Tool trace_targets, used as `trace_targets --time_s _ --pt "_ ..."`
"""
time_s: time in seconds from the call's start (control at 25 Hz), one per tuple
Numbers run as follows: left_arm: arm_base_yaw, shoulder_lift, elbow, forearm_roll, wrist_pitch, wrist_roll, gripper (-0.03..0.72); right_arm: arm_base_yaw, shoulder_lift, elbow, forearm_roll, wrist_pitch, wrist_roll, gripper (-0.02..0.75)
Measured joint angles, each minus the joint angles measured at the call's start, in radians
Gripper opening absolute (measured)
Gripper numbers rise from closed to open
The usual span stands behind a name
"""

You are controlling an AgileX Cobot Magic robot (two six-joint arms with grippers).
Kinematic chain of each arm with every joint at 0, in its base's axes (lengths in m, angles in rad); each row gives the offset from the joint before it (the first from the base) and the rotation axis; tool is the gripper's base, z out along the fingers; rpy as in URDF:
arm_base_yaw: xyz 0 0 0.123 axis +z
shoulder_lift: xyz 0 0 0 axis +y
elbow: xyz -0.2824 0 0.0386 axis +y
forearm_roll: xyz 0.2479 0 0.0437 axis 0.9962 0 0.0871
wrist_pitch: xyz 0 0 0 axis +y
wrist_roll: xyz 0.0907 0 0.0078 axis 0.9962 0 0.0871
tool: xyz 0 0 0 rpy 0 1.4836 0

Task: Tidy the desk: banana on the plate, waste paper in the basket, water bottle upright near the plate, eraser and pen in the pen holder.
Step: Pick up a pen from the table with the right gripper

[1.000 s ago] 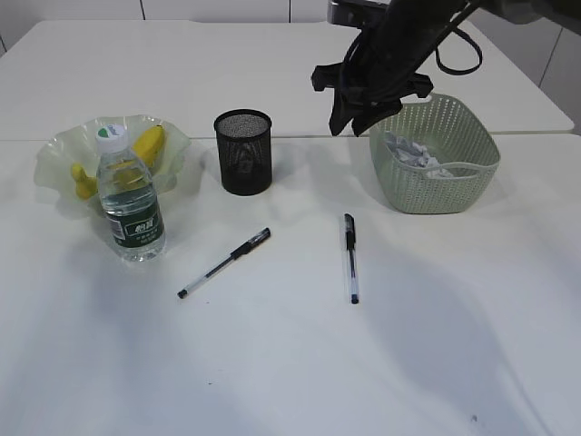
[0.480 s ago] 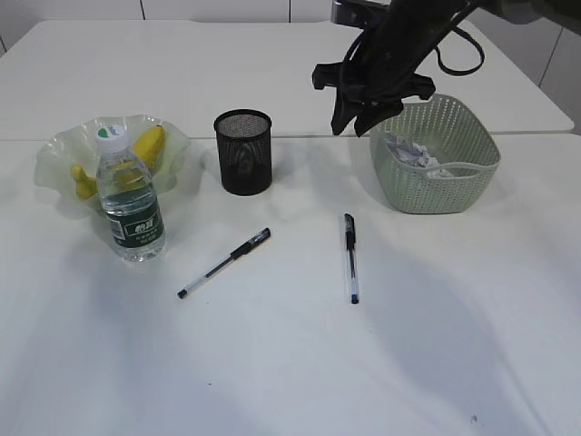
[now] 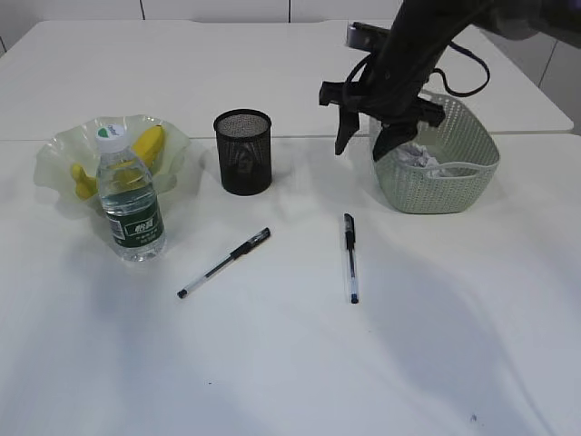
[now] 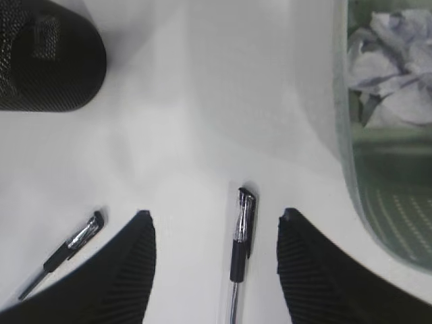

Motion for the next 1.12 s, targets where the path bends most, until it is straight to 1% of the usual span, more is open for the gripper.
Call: trace_targets --time_s 0.12,0.48,0.92,1.12 --pt "0.000 0.000 0.000 0.000 0.000 -0.001 0.215 0.004 0.000 0.046 0.023 0.000 0.007 0.427" --pt "0.000 0.000 0.000 0.000 0.002 -0.004 0.215 0.020 0.000 0.165 0.023 -0.002 0.015 0.427" --pt "0.000 0.000 0.000 0.000 0.002 -0.004 0.212 0.020 0.000 0.190 0.019 -0.005 0.017 0.428" --pt "0.000 0.000 0.000 0.000 0.002 -0.014 0.212 0.020 0.000 0.190 -0.010 -0.005 0.017 0.427"
